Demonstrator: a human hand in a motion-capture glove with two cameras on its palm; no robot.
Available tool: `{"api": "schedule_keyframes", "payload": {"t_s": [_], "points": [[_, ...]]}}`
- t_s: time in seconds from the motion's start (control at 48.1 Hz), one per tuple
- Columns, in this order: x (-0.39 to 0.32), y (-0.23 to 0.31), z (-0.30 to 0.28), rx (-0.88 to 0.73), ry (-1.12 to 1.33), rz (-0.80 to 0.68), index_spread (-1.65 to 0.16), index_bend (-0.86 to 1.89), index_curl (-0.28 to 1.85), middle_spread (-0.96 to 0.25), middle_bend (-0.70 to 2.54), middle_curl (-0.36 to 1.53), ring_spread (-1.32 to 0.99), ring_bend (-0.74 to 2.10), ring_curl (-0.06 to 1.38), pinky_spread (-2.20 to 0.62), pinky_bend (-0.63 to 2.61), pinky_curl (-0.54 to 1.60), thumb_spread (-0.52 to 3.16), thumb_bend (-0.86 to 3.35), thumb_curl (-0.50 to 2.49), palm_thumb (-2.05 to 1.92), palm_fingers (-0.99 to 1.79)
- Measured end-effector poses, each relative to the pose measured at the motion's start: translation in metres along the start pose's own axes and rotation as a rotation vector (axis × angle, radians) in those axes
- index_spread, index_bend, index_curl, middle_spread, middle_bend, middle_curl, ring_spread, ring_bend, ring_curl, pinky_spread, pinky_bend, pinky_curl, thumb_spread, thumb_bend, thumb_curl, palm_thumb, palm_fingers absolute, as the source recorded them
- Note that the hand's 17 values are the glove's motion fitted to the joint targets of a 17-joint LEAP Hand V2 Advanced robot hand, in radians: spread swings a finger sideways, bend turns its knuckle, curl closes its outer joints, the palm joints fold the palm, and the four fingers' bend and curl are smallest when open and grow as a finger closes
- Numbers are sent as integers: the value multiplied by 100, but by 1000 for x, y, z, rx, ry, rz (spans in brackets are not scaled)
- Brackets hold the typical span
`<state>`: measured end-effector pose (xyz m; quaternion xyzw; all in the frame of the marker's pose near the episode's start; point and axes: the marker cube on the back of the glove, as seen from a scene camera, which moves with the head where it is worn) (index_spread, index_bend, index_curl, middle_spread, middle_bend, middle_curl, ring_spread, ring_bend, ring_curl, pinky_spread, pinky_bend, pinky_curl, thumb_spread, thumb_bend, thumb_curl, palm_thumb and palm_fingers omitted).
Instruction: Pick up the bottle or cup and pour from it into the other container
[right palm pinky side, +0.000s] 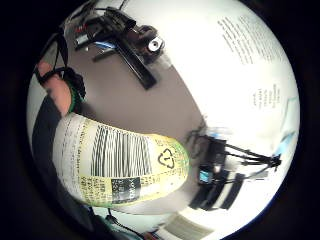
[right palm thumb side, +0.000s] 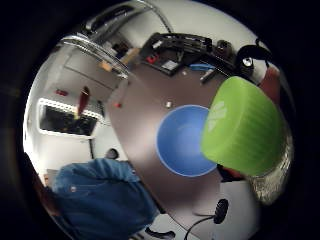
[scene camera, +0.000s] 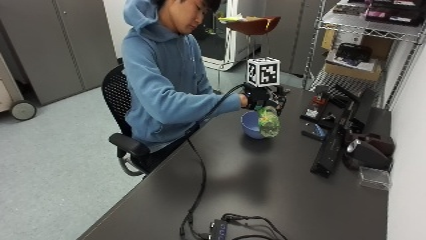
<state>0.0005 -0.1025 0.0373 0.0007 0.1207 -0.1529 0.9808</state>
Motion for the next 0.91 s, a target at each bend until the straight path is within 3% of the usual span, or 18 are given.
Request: {"api": "schedule_keyframes", "payload": {"t_s": [0.436, 0.603, 0.915], "points": [[-35, -26, 5, -339, 556, -60, -9, 19, 51, -5, 28, 51, -14, 44, 45, -9, 30, 38, 20, -4, 70, 106, 119], [-39, -26, 6, -394, 609, -95, -10, 18, 51, -6, 27, 51, -14, 43, 46, -10, 29, 38, 20, -4, 70, 105, 119], [-57, -27, 5, -346, 526, -97, -11, 18, 51, -7, 26, 51, -15, 43, 46, -11, 30, 38, 21, -4, 70, 105, 119]]}}
